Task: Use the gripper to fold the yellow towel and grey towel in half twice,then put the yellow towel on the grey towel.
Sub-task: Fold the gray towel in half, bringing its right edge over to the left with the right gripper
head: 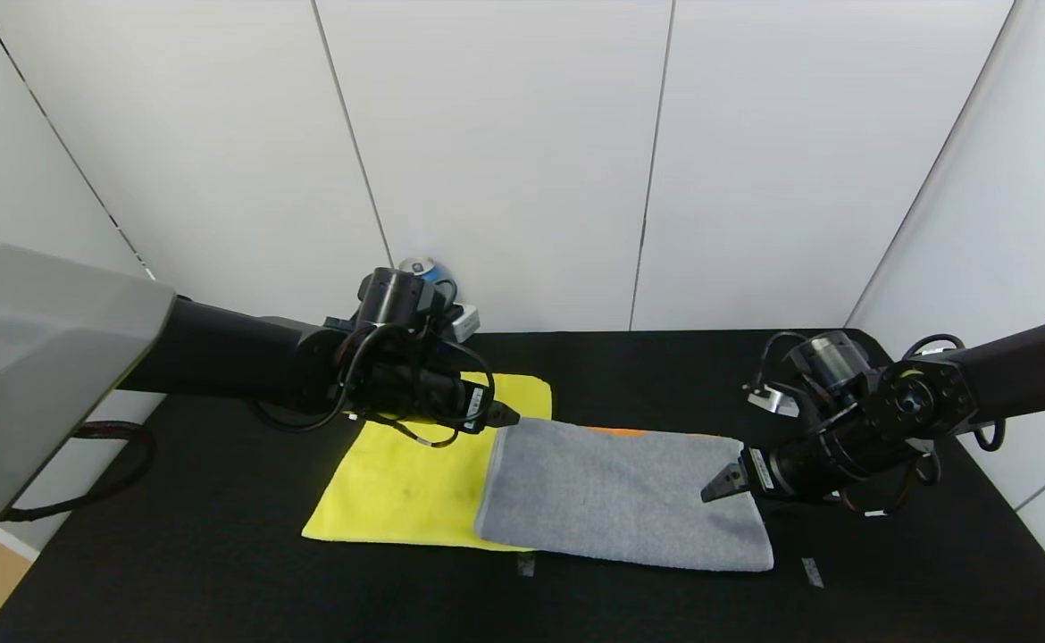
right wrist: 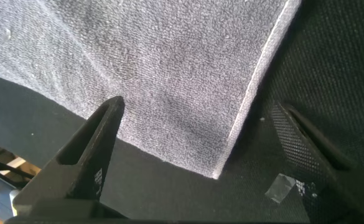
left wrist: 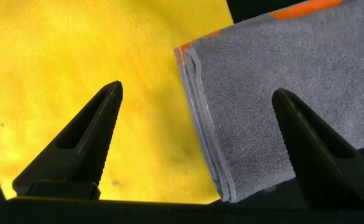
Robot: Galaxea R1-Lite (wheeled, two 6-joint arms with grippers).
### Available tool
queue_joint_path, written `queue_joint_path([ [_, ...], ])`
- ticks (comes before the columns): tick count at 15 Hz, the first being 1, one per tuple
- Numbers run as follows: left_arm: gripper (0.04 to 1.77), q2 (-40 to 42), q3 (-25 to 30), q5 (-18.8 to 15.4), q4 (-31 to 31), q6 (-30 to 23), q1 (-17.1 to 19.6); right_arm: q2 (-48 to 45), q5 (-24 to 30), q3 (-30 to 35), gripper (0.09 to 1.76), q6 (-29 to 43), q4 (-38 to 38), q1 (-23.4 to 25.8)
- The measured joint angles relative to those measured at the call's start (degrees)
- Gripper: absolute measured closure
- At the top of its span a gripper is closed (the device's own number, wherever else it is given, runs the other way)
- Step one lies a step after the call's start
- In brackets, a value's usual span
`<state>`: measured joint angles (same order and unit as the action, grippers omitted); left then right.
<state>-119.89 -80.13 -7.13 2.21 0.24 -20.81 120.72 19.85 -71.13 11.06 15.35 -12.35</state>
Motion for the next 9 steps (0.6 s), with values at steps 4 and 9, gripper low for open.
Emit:
queue_joint_path([
  [4,0.11,0.6,0.0,-0.1,0.0,0.1,0.5,0.6,0.0,0.0,0.15,0.0,0.0,-0.4],
  [9,0.10,1.0,0.1,-0.1,0.0,0.1,0.7,1.0,0.0,-0.1,0.15,1.1,0.2,-1.7],
])
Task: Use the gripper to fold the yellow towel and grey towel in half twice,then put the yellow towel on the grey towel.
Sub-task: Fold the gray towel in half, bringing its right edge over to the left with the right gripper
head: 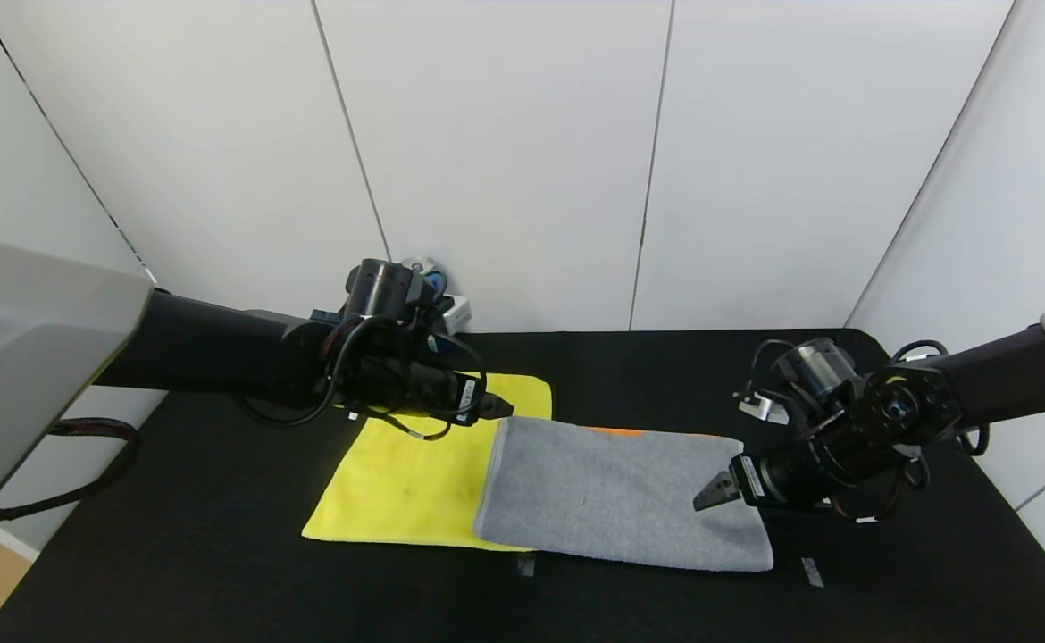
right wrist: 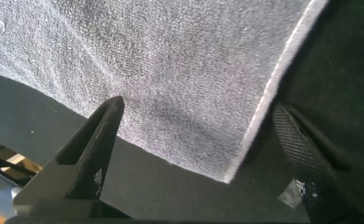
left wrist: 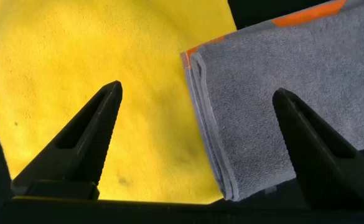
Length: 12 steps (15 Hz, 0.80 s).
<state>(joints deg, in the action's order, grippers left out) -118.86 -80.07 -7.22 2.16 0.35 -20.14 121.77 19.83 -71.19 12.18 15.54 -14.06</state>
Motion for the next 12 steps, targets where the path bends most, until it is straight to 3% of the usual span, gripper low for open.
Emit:
queue_joint_path([
  [12,0.09,0.4,0.0,0.0,0.0,0.0,0.1,1.0,-0.2,-0.2,0.15,0.1,0.2,-1.3],
])
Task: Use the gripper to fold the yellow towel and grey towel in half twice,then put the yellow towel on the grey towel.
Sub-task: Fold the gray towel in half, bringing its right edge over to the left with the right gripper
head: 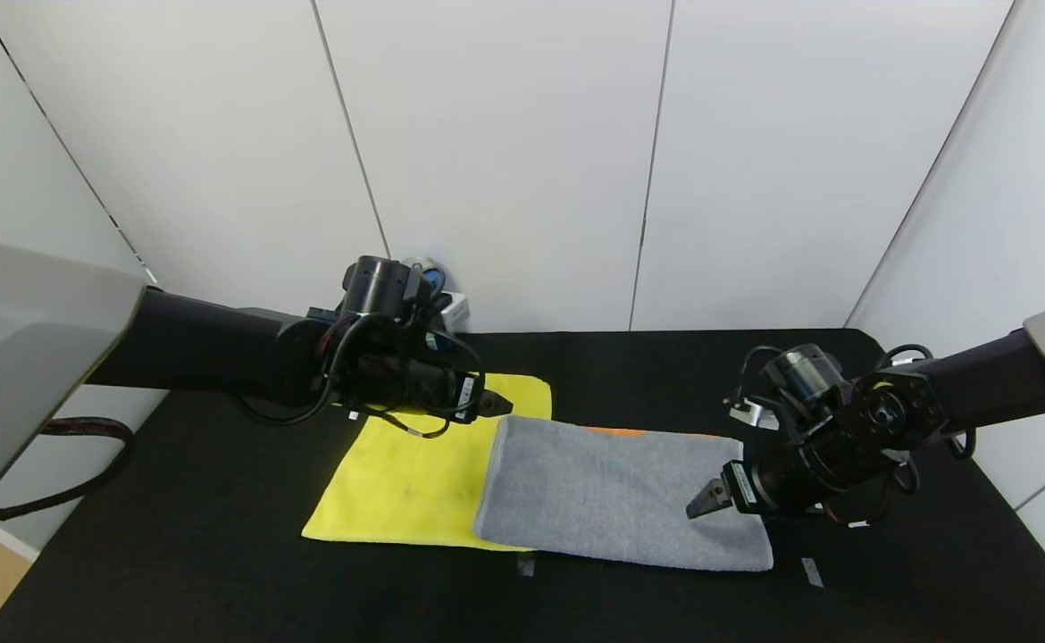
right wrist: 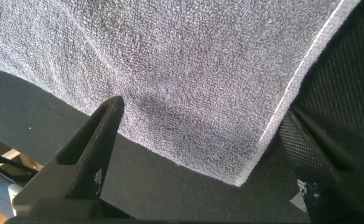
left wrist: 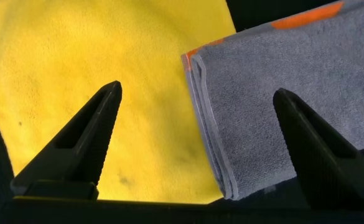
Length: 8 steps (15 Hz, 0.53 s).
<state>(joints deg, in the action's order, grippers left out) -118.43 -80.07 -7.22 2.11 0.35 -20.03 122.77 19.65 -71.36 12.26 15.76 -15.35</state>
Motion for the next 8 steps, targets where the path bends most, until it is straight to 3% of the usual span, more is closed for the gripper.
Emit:
queue_joint_path([
  [3,0.09,0.1,0.0,0.0,0.0,0.0,0.1,0.2,-0.3,0.0,0.15,0.0,0.1,-0.2],
  [6,0.09,0.1,0.0,0.0,0.0,0.0,0.1,0.3,-0.3,0.1,0.65,0.1,0.2,-0.3],
  [8,0.09,0.1,0.0,0.0,0.0,0.0,0.1,0.4,-0.3,0.1,0.89,0.1,0.2,-0.3],
])
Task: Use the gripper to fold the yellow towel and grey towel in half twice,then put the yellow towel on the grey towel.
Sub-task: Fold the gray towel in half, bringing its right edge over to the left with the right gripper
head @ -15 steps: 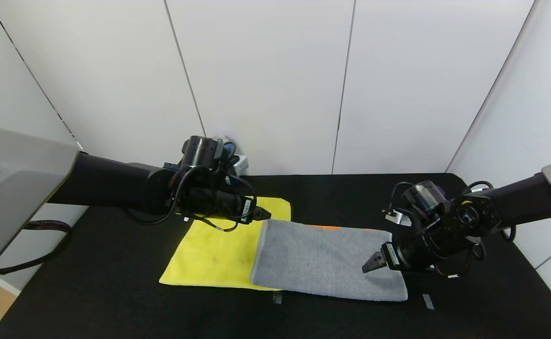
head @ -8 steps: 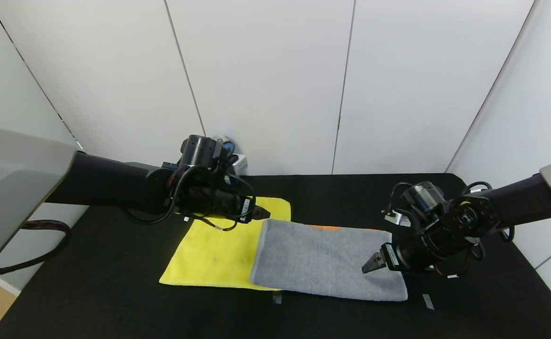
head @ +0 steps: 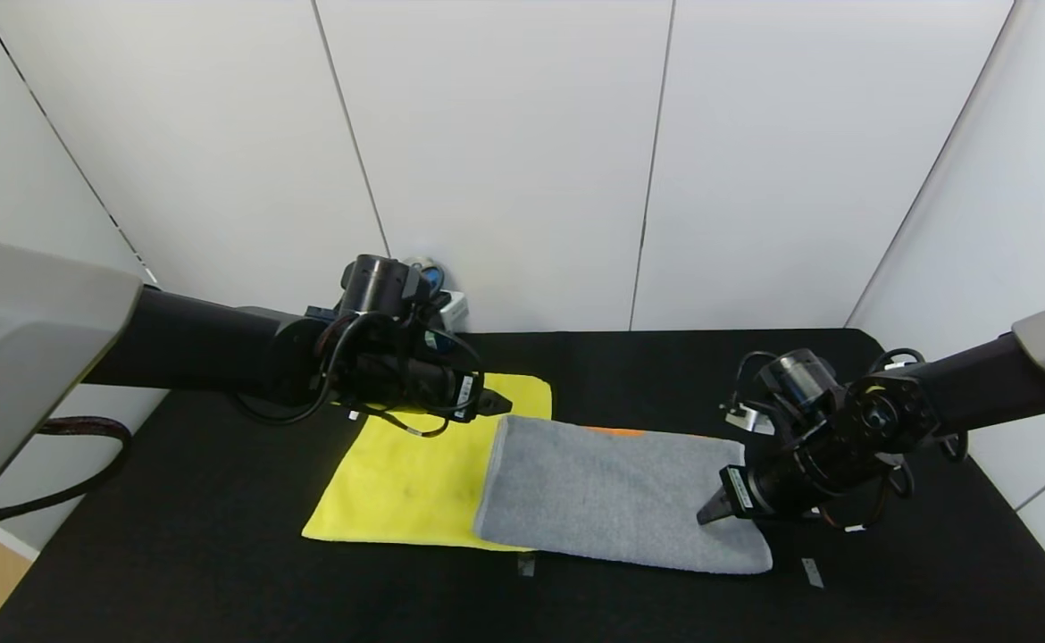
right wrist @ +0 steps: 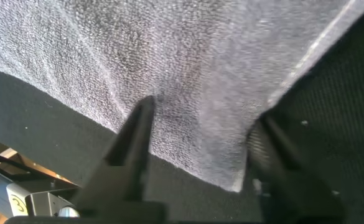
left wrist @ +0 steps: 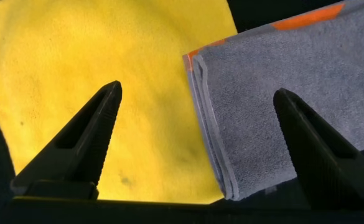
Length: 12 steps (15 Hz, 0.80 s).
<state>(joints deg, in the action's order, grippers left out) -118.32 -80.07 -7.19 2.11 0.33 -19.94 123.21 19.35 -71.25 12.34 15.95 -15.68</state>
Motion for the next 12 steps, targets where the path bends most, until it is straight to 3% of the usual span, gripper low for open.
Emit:
queue_joint_path([
  [2,0.09,0.0,0.0,0.0,0.0,0.0,0.0,0.1,0.0,0.0,1.09,0.0,-0.1,0.1],
  [3,0.09,0.0,0.0,0.0,0.0,0.0,0.0,0.1,0.0,0.0,1.48,0.0,-0.1,0.0],
  [4,0.09,0.0,0.0,0.0,0.0,0.0,0.0,0.1,0.0,0.0,1.71,0.0,-0.1,0.1],
  [12,0.09,0.1,0.0,0.0,0.0,0.0,0.0,-1.0,0.1,-0.3,1.71,0.1,0.0,1.1],
])
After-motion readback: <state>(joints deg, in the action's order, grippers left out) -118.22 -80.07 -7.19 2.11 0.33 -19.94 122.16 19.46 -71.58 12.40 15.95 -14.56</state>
